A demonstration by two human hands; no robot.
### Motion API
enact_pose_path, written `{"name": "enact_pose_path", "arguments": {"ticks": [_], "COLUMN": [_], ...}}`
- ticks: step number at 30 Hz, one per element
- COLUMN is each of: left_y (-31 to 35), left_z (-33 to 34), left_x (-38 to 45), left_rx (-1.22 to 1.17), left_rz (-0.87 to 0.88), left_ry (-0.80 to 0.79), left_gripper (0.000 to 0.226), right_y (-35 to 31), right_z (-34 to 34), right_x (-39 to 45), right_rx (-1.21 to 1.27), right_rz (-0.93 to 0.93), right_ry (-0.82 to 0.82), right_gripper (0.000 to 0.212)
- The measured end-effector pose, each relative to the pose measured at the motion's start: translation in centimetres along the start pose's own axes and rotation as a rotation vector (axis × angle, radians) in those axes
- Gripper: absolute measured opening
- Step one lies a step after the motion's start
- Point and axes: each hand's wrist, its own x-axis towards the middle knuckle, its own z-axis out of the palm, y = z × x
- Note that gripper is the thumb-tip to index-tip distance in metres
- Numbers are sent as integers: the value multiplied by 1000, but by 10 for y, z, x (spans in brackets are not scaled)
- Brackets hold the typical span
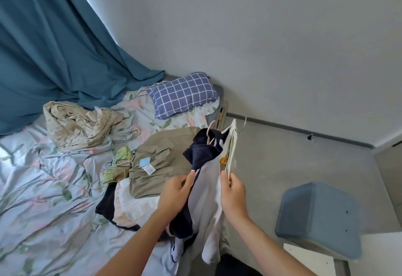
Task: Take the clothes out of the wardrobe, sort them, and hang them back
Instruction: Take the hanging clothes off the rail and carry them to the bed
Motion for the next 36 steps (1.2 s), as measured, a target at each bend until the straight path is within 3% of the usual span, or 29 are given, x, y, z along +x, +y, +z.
{"name": "enact_pose_path", "arguments": {"ticks": [7,12,21,32,36], "left_y": [25,17,-88,-168,-203], "left_z": [25,24,-18,-103,-111], "left_x": [101,135,135,98,92], "left_rx": [-20,-62,-117,-64,44], "left_rz": [-44,-99,-406,-408,-475], "left_ry": [119,249,393,564,595], "left_gripper": [62,61,43,44,27], "right_y": [-9,-2,31,19,30], "right_z": [-3,31,141,263,294], "right_x": [129,173,171,115,110], "right_rx": [-62,-114,-168,-187,-256], "right_rz": [-51,-94,-67,-176,-143], "right_ry": [-119,-224,-486,-617,-660], "right_gripper": [45,44,43,45,46]}}
